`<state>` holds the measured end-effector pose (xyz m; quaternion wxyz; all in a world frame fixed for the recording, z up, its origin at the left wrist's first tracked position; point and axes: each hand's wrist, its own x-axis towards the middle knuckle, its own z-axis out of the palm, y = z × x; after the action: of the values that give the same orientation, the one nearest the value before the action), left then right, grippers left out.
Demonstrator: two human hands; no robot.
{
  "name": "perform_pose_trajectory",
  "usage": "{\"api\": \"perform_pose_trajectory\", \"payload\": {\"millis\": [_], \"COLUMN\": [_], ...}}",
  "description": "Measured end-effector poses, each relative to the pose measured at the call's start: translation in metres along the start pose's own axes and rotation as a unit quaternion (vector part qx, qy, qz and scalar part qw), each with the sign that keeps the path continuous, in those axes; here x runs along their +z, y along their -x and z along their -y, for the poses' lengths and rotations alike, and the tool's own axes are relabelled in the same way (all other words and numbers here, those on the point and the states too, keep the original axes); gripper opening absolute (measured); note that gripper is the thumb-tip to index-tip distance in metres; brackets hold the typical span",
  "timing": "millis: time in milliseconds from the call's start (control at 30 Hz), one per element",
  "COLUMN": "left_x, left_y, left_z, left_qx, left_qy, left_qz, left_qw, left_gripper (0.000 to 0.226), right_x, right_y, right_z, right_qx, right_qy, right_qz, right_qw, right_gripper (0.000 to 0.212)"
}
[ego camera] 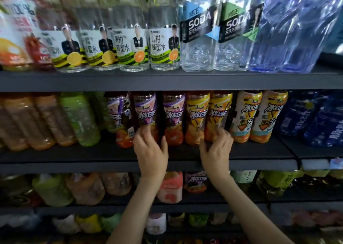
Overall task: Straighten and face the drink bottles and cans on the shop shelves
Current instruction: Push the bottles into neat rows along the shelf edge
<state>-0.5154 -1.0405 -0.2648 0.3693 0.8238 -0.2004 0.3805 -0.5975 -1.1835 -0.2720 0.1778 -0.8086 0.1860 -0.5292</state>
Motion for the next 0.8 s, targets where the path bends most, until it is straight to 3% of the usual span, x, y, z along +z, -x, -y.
{"api": "perform_pose_trajectory", "payload": {"millis": [133,200,433,600,800], "left_x": [-0.014,-0.017,-0.022,-0.030,-0.031], "left_y": [-0.022,-0.031,-0.039,-0.052,-0.055], "left_z": [0.041,0.058,0.077,0.090,0.104], "left_qx": [-0.204,-0.254,-0.246,-0.243,-0.226], "left_qy": [0.049,0.082,0.101,0.138,0.125], "left_qz": [0.016,0.038,0.113,0.175,0.189], "left_qw": [0.978,0.963,0.957,0.944,0.948], "left_gripper": [0.069,0.069,0.046,0.042,0.051], "right_x": [0.015,0.023,0.048,0.073,0.101], "right_y": [0.003,0.003,0.013,0.002,0.008], "right_z": [0.035,0.048,0.080,0.093,0.107], "right_qx": [-0.090,-0.102,-0.021,0.064,0.133], "right_qy": [-0.073,-0.108,-0.189,-0.171,-0.115], "right_qz": [0.109,0.165,0.265,0.291,0.265], "right_qw": [0.987,0.975,0.945,0.939,0.948], "right_gripper": [0.045,0.040,0.051,0.070,0.068]}}
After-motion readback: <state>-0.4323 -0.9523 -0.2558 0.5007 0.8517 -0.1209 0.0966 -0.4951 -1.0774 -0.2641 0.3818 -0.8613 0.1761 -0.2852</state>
